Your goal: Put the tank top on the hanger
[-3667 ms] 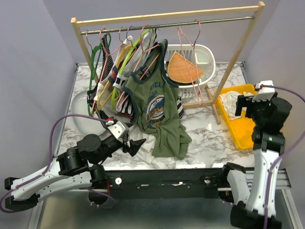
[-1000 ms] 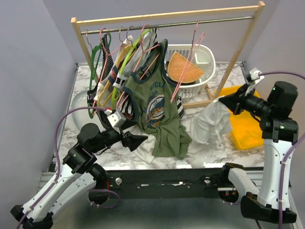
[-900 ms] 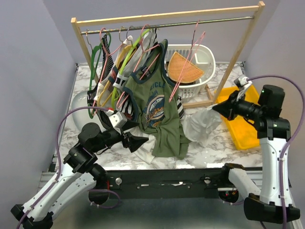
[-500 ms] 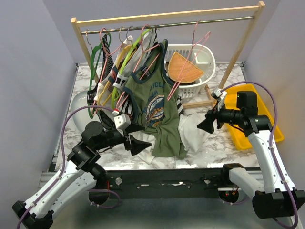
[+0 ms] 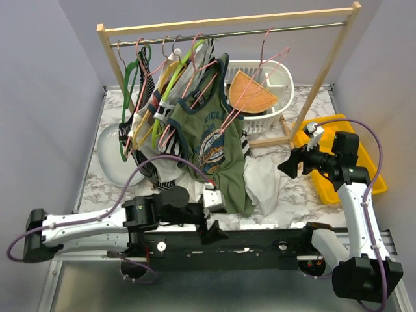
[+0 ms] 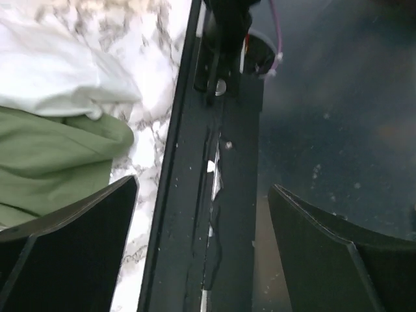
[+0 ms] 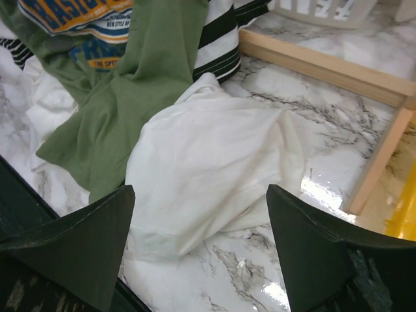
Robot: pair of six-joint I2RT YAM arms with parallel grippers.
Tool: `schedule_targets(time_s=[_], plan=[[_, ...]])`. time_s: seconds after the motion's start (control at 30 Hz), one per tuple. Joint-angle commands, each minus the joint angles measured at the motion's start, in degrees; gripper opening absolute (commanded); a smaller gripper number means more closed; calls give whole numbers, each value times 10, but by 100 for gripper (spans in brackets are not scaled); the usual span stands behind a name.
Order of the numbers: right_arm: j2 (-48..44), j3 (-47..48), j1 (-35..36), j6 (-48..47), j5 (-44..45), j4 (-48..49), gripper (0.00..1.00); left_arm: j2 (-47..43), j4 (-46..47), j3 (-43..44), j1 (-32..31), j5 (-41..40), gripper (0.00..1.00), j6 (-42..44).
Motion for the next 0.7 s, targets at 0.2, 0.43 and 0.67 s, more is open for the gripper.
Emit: schedule_targets(time_s=[0.2, 0.43, 0.67], plan=[[-34, -9, -43, 48, 21, 43, 91, 377, 84, 165, -202, -393, 94, 156], [-41, -9, -49, 50, 19, 40, 91, 566, 128, 272, -194, -438, 80, 213], [-48, -9, -52, 50, 18, 40, 91, 677, 105, 343, -177, -461, 62, 214]])
